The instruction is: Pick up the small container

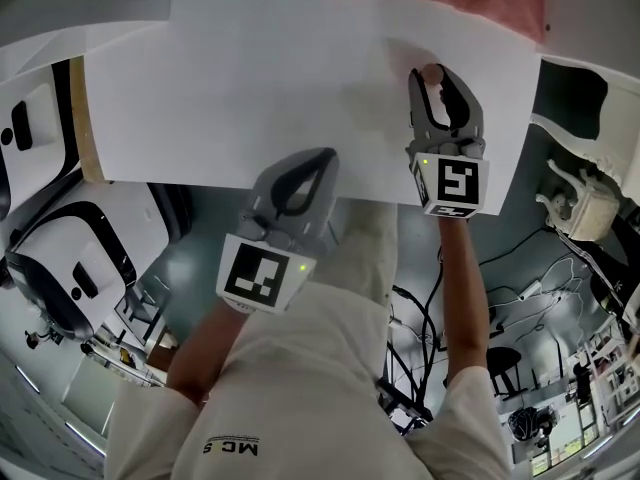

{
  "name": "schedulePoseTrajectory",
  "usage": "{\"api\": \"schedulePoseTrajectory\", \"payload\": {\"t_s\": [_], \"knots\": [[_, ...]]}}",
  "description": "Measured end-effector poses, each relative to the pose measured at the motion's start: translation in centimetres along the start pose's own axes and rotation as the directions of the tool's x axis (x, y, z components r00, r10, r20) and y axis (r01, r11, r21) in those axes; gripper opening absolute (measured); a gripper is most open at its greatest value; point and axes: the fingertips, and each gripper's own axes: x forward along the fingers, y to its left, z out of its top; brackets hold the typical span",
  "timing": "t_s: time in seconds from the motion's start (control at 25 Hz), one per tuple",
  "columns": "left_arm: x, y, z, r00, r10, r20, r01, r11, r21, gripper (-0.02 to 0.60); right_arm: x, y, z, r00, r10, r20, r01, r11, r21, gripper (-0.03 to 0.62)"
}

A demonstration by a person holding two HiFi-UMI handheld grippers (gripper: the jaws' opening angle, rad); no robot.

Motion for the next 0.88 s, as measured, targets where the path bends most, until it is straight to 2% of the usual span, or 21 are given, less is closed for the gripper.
{"api": "schedulePoseTrajectory", "payload": {"t_s": [0.24,0.44,0.88], "knots": [[0.0,-0.4,-0.8,1.000,0.001,-0.005,-0.001,1.000,-0.002,0.002,-0.2,0.0,-0.1,1.000,0.003,0.007,-0.003,1.000,0.007,0.130],[-0.2,-0.7,-0.5,1.000,0.000,-0.004,0.000,1.000,0.001,0.002,-0.6,0.5,-0.4,1.000,0.026,-0.008,-0.026,1.000,-0.003,0.129],[-0.4,-1.8,0.1,1.000,-0.023,0.004,0.023,0.999,0.023,0.002,-3.0,0.3,-0.4,1.000,0.023,-0.019,-0.023,1.000,-0.006,0.129]]}}
